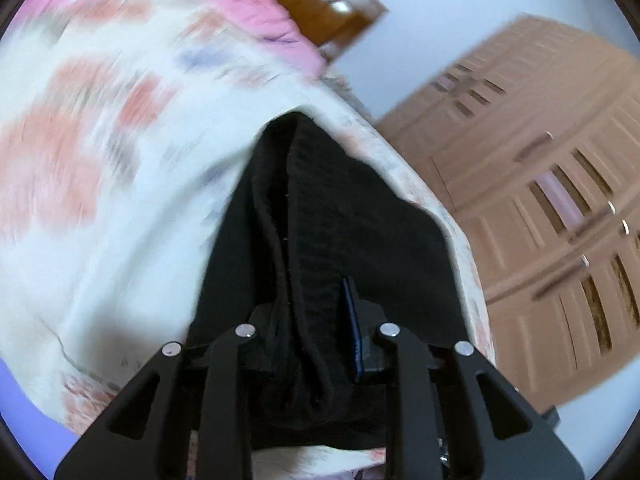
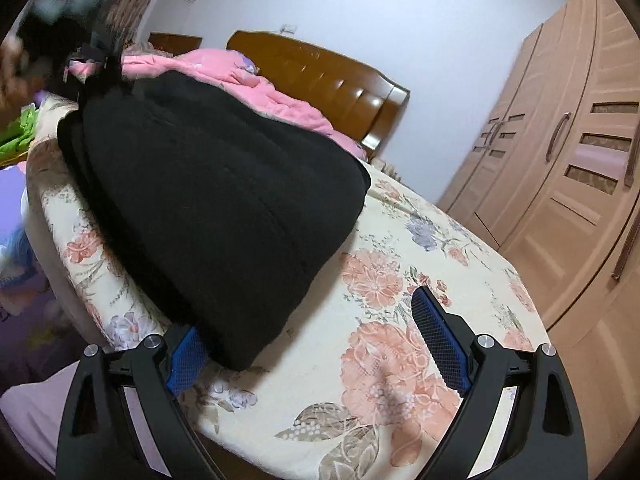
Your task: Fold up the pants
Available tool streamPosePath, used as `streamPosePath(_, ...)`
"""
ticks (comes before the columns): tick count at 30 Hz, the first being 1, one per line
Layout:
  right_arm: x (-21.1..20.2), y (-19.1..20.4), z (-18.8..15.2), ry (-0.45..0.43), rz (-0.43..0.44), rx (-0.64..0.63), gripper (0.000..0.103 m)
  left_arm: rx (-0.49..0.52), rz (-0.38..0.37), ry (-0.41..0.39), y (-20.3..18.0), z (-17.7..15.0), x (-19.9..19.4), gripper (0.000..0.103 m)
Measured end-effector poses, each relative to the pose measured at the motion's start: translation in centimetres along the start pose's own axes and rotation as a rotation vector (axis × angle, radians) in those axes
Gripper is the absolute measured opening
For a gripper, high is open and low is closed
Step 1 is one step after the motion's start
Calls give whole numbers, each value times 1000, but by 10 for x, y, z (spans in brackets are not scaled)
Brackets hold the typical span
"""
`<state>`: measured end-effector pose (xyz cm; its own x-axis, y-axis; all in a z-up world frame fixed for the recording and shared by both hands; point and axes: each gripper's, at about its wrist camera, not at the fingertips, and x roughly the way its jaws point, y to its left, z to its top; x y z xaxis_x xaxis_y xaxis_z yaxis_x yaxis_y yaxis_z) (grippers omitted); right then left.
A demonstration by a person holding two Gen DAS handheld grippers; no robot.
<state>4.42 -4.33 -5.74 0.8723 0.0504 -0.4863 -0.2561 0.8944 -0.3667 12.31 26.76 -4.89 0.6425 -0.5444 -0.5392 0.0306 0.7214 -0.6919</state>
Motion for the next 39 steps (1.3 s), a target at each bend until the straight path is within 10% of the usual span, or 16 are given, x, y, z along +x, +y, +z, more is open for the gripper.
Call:
streamPosePath(3, 3, -7, -2, 18, 44, 47, 90, -44, -62, -33, 12, -3, -7, 26)
streamPosePath(10, 1, -12, -4, 43, 96, 89, 91, -12, 91, -66, -14, -7, -16, 40)
streamPosePath(12, -13, -15, -4, 5, 138, 78, 91, 24, 214, -109, -28, -12, -27, 56)
streamPosePath(14, -27, -22, -7, -44, 197, 107, 91, 148, 544, -286, -67, -19, -57, 85)
streamPosePath(16, -43, -31, -9, -103, 253, 164, 91, 248, 626, -406, -100, -27, -75, 96)
streamPosePath(18, -51, -37, -6, -142, 257, 212, 91, 382, 561, -417, -137, -35, -77, 101)
streamPosePath(22, -44, -40, 22, -159, 258, 255, 92, 593, 420, -176, -176, -44, -14, 101)
streamPosePath(27, -22, -20, 53, -143, 292, 180, 92, 514, 551, -40, -133, -42, 46, 101)
streamPosePath(30, 3, 3, 46, -38, 345, 144, 92, 599, 645, -79, -110, -55, 46, 102)
streamPosePath(39, 20, -3, 26, 101, 475, 255, 98, 543, 569, -126, -85, -55, 39, 102)
